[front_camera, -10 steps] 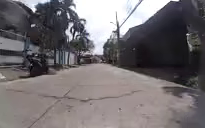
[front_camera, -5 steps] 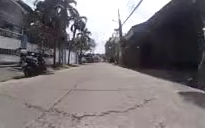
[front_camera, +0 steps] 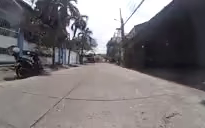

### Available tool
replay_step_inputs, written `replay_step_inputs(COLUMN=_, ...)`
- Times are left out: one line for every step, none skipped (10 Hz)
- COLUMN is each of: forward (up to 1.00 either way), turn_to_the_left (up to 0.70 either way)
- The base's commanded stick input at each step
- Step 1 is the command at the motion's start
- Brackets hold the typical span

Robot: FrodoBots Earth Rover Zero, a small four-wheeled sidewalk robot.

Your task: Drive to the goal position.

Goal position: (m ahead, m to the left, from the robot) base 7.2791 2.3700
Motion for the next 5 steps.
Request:
replay_step_inputs(forward=0.97, turn_to_the_left=0.00)
replay_step_inputs(forward=0.97, turn_to_the_left=0.00)
replay_step_inputs(forward=0.97, turn_to_the_left=0.00)
replay_step_inputs(forward=0.97, turn_to_the_left=0.00)
replay_step_inputs(forward=0.97, turn_to_the_left=0.05)
